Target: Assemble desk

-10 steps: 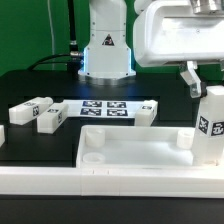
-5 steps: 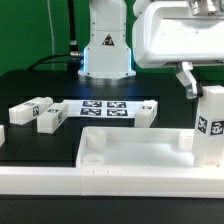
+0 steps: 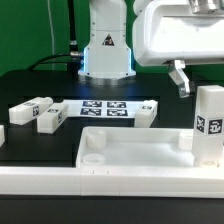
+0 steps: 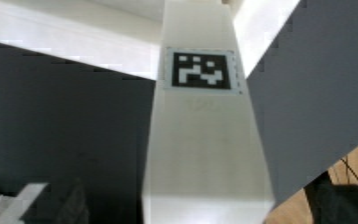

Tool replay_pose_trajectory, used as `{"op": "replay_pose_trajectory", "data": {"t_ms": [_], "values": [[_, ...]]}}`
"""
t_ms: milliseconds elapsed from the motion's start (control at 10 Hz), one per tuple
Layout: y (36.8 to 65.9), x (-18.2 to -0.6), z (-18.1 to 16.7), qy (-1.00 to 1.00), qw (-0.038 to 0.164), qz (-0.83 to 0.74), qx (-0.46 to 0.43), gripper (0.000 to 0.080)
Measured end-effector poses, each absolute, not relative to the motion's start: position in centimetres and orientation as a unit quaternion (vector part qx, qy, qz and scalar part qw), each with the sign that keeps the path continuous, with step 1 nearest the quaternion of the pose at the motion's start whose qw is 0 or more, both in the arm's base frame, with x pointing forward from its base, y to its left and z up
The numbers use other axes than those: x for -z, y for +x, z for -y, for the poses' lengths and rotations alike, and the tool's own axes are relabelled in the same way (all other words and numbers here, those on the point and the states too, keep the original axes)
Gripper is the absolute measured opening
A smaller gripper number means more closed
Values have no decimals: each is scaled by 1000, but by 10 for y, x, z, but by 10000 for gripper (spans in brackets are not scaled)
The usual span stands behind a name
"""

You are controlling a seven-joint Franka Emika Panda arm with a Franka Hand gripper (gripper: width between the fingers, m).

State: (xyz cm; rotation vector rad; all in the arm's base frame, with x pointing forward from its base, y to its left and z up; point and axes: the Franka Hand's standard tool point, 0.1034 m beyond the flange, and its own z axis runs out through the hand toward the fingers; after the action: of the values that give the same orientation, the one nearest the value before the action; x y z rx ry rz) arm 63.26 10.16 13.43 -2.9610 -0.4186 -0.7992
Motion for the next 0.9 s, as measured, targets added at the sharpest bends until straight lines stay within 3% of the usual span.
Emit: {"op": "replay_pose_trajectory", "data": {"t_ms": [300,600,900], "values": [[634,-151,-100,-957,21,137,255,649],[631,-145,-101,-962,23,137,237,649],[625,-133,-107,-981,28,138,137,649]]}}
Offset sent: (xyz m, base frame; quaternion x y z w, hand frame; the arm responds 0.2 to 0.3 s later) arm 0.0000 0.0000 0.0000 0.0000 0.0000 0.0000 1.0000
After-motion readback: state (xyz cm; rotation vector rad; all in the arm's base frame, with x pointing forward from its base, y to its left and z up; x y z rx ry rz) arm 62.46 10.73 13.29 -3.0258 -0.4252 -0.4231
